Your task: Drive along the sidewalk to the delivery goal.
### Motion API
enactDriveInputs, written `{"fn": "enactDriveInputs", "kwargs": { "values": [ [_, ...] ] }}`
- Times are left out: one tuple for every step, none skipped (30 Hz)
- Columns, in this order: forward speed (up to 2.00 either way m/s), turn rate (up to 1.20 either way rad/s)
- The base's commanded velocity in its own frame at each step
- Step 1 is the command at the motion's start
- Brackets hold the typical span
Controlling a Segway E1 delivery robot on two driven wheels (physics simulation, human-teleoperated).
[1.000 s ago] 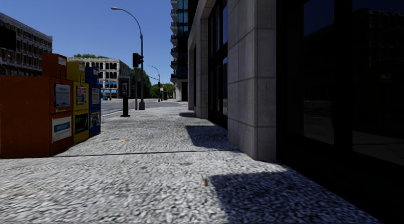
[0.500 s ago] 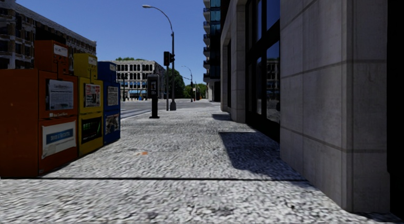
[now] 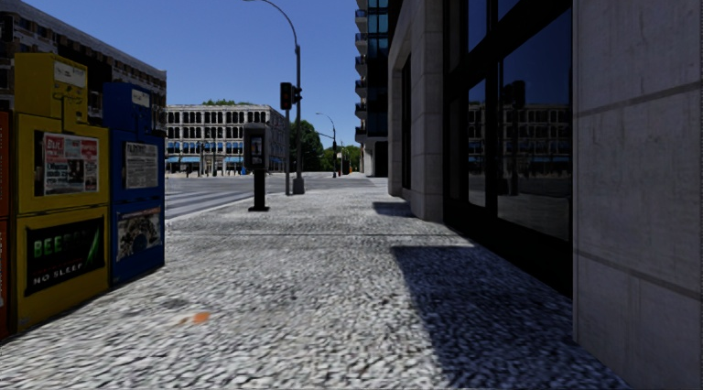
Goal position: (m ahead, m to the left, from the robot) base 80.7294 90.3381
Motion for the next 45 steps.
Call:
{"fn": "enactDriveInputs", "kwargs": {
  "values": [
    [2.0, 0.0],
    [2.0, 0.0],
    [2.0, 0.0],
    [2.0, 0.0],
    [2.0, 0.0],
    [2.0, 0.0],
    [2.0, 0.0],
    [2.0, 0.0],
    [2.0, 0.0],
    [2.0, 0.0],
    [2.0, 0.0],
    [2.0, 0.0],
    [2.0, 0.0],
    [2.0, 0.0],
    [2.0, 0.0],
    [2.0, 0.0],
    [2.0, 0.0],
    [2.0, 0.0],
    [2.0, 0.0],
    [2.0, 0.0],
    [2.0, 0.0],
    [2.0, 0.0],
    [2.0, 0.0],
    [2.0, 0.0],
    [2.0, 0.0],
    [2.0, 0.0],
    [2.0, 0.0],
    [2.0, 0.0],
    [2.0, 0.0],
    [2.0, 0.0],
    [2.0, 0.0],
    [2.0, 0.0],
    [2.0, 0.0],
    [2.0, 0.0],
    [2.0, 0.0],
    [2.0, 0.0],
    [2.0, 0.0],
    [2.0, 0.0],
    [2.0, 0.0],
    [2.0, 0.0],
    [2.0, 0.0],
    [2.0, 0.0],
    [2.0, 0.0],
    [2.0, 0.0],
    [2.0, 0.0]
  ]
}}
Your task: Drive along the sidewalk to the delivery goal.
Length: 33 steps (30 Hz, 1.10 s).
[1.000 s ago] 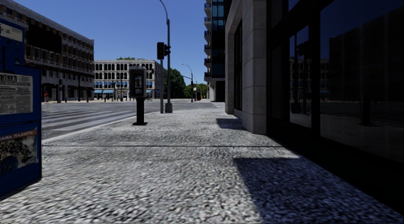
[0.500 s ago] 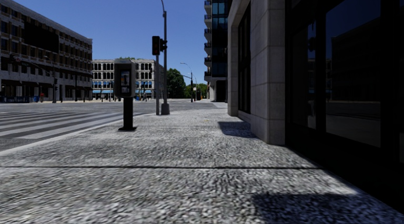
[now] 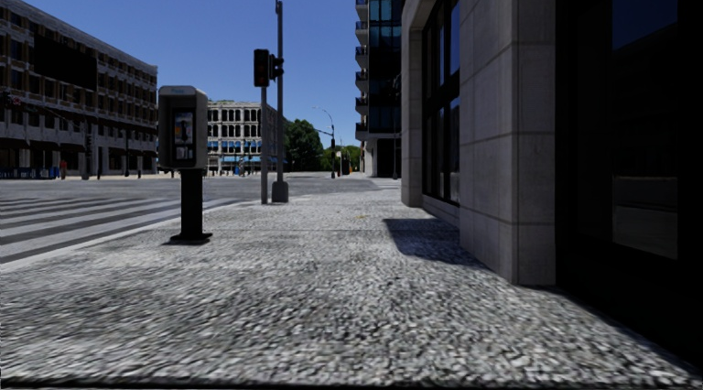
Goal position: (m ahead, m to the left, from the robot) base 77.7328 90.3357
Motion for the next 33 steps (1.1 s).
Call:
{"fn": "enactDriveInputs", "kwargs": {
  "values": [
    [2.0, 0.0],
    [2.0, 0.0],
    [2.0, 0.0],
    [2.0, 0.0],
    [2.0, 0.0],
    [2.0, 0.0],
    [2.0, 0.0],
    [2.0, 0.0],
    [2.0, 0.0],
    [2.0, 0.0],
    [2.0, 0.0],
    [2.0, 0.01],
    [2.0, 0.03],
    [2.0, 0.03],
    [2.0, 0.03],
    [2.0, 0.03],
    [2.0, 0.03],
    [2.0, 0.03],
    [2.0, 0.03],
    [2.0, 0.03],
    [2.0, 0.03],
    [2.0, 0.03],
    [2.0, 0.02],
    [2.0, 0.01],
    [2.0, 0.01],
    [2.0, 0.0],
    [2.0, 0.0],
    [2.0, 0.0],
    [2.0, 0.0],
    [2.0, 0.0],
    [2.0, 0.0],
    [2.0, 0.0],
    [2.0, 0.0]
  ]
}}
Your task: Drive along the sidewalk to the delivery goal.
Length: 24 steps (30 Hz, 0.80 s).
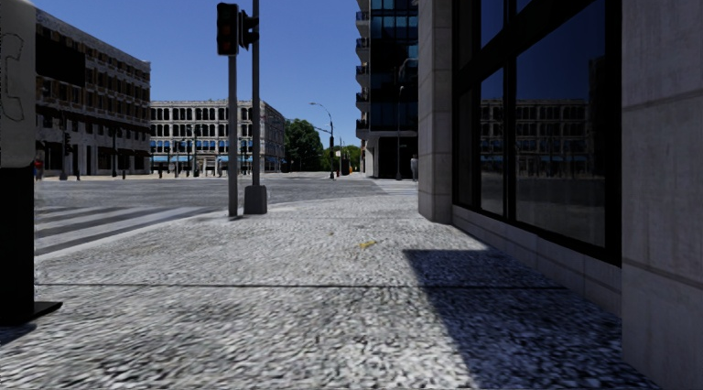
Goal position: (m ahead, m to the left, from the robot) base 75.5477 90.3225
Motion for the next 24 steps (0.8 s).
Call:
{"fn": "enactDriveInputs", "kwargs": {
  "values": [
    [2.0, 0.0],
    [2.0, 0.0],
    [2.0, 0.0],
    [2.0, 0.0],
    [2.0, 0.0],
    [2.0, 0.0],
    [2.0, 0.0],
    [2.0, 0.0],
    [2.0, 0.0],
    [2.0, 0.0],
    [2.0, 0.0],
    [2.0, 0.0],
    [2.0, 0.0],
    [2.0, 0.0],
    [2.0, 0.0],
    [2.0, 0.0],
    [2.0, 0.0],
    [2.0, 0.0],
    [2.0, 0.0],
    [2.0, 0.0],
    [2.0, 0.0],
    [2.0, 0.0],
    [2.0, 0.0],
    [2.0, 0.0]
  ]
}}
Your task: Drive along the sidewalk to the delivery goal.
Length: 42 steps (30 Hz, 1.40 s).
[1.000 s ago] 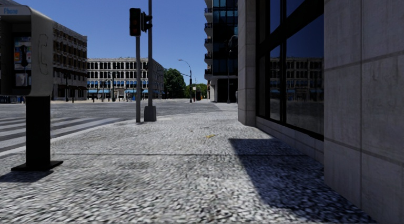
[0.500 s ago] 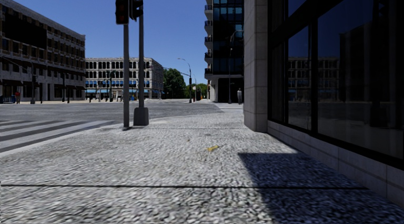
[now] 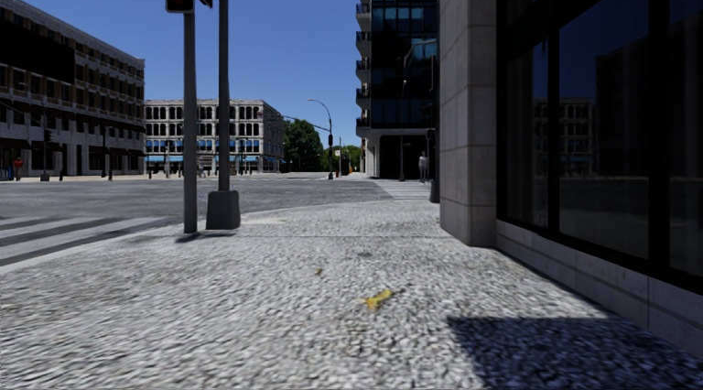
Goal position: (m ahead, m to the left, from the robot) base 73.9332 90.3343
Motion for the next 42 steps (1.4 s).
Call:
{"fn": "enactDriveInputs", "kwargs": {
  "values": [
    [2.0, 0.0],
    [2.0, 0.0],
    [2.0, 0.0],
    [2.0, 0.0],
    [2.0, 0.0],
    [2.0, 0.0],
    [2.0, 0.0],
    [2.0, 0.0],
    [2.0, 0.0],
    [2.0, 0.0],
    [2.0, 0.0],
    [2.0, 0.0],
    [2.0, 0.0],
    [2.0, 0.0],
    [2.0, 0.0],
    [2.0, 0.0],
    [2.0, 0.0],
    [2.0, 0.0],
    [2.0, 0.0],
    [2.0, 0.0],
    [2.0, 0.0],
    [2.0, 0.0],
    [2.0, 0.0],
    [2.0, 0.0],
    [2.0, 0.0],
    [2.0, 0.0],
    [2.0, 0.0],
    [2.0, 0.0],
    [2.0, 0.0],
    [2.0, 0.0],
    [2.0, -0.06],
    [2.0, -0.09],
    [2.0, -0.09],
    [2.0, -0.13],
    [2.0, -0.19],
    [2.0, -0.22],
    [2.0, -0.22],
    [2.0, -0.24],
    [2.0, -0.25],
    [2.0, -0.27],
    [2.0, -0.28],
    [2.0, -0.28]
  ]
}}
